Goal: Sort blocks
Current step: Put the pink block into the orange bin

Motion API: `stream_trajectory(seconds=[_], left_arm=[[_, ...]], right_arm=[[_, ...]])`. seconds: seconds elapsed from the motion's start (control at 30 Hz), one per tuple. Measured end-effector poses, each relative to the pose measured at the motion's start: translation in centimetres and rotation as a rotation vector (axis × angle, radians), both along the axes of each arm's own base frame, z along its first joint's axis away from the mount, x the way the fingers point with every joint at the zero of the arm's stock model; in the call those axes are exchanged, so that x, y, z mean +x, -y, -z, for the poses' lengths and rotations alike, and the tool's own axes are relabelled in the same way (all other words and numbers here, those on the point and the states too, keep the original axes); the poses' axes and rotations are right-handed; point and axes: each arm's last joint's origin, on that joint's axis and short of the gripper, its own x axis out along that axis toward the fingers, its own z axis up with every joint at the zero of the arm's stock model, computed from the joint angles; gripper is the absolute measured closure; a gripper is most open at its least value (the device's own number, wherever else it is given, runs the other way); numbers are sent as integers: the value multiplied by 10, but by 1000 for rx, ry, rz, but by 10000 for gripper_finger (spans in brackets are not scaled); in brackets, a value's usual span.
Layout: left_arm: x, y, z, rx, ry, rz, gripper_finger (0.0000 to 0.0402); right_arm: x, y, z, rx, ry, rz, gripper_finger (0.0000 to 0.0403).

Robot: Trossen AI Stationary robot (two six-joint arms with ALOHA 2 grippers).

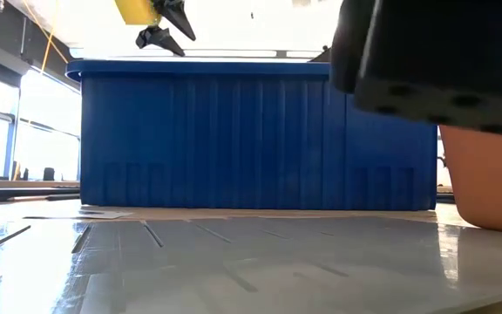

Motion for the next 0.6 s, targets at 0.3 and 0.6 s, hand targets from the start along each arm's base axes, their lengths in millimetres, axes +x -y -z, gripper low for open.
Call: stream_trajectory(seconds=[0.3, 0.6], left_arm=[[0, 0, 0, -7, -4, -3, 164], [-1, 0, 1, -4, -9, -10, 164]], right_arm=[[4, -9, 4, -19, -30, -85, 308], [7, -8, -11, -9, -19, -47, 307]])
